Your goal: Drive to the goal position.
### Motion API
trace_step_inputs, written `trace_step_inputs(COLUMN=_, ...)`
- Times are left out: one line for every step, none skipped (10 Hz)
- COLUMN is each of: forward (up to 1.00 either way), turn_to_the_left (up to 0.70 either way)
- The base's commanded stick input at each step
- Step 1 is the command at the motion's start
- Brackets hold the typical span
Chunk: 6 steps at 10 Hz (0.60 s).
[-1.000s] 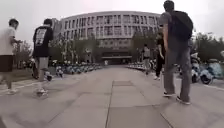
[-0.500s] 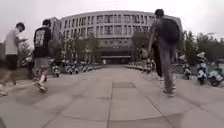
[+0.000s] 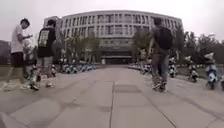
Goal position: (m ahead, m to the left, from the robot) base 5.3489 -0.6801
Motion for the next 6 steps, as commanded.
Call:
trace_step_inputs(forward=0.7, turn_to_the_left=0.0)
trace_step_inputs(forward=0.7, turn_to_the_left=0.0)
trace_step_inputs(forward=0.7, turn_to_the_left=0.0)
trace_step_inputs(forward=0.7, turn_to_the_left=0.0)
trace_step_inputs(forward=0.7, turn_to_the_left=0.0)
trace_step_inputs(forward=0.7, turn_to_the_left=0.0)
